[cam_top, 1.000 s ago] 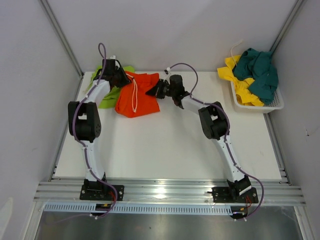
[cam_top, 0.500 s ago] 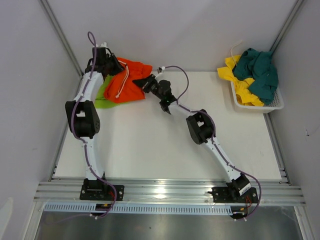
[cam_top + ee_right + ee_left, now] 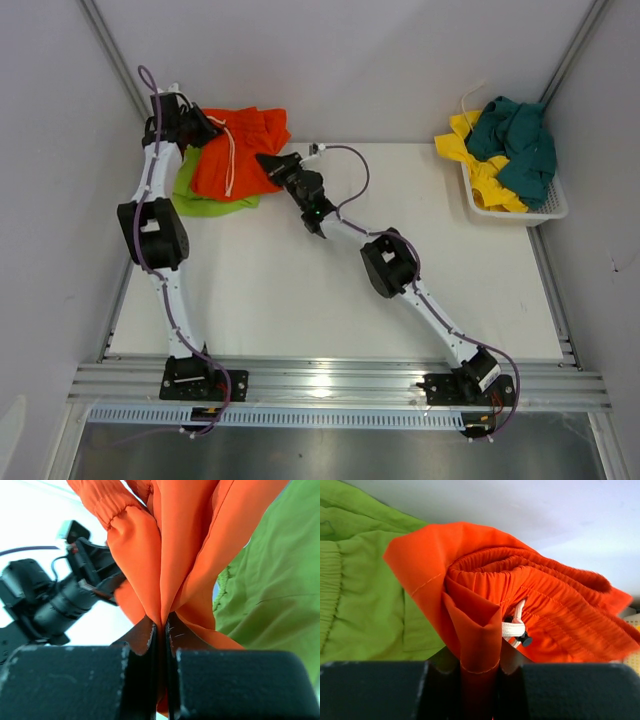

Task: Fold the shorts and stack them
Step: Neatly place the folded shorts to the corner

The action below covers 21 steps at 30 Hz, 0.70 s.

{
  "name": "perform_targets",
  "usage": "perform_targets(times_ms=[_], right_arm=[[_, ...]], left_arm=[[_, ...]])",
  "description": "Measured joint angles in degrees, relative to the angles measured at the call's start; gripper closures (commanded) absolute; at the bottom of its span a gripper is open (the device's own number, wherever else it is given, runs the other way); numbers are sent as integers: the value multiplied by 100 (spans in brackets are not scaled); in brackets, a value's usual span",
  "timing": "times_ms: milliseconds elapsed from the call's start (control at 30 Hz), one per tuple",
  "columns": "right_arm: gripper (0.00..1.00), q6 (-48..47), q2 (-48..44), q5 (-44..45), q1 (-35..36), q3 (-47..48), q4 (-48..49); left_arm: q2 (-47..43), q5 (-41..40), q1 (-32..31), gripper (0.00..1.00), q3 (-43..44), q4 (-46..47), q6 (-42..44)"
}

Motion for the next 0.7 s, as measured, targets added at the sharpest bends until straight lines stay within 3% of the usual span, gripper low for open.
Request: perform_targets(times_ms=[67, 133, 167, 233, 267, 467, 600, 700], right_arm=[[99, 76, 81, 225, 83, 120, 4], [89, 177, 157, 413, 153, 179, 9], [74, 229, 208, 501, 179, 190, 11], [54, 328, 337, 675, 201, 280, 11], [34, 339, 389, 741, 199, 293, 9], [20, 286, 466, 901, 96, 310, -37], [18, 203, 450, 817, -11, 234, 17], [16, 153, 341, 719, -68, -168, 92]], left_arm=[[118, 66, 63, 100, 87, 20, -13], [238, 98, 96, 100, 164, 59, -55], [308, 116, 103, 100, 216, 81, -63], [428, 116, 107, 100, 304, 105, -87], [511, 116, 116, 100, 393, 111, -94], [789, 72, 249, 100, 562, 302, -105], [1010, 68, 391, 99, 765, 579, -160], [1237, 61, 466, 88, 1069, 636, -157]])
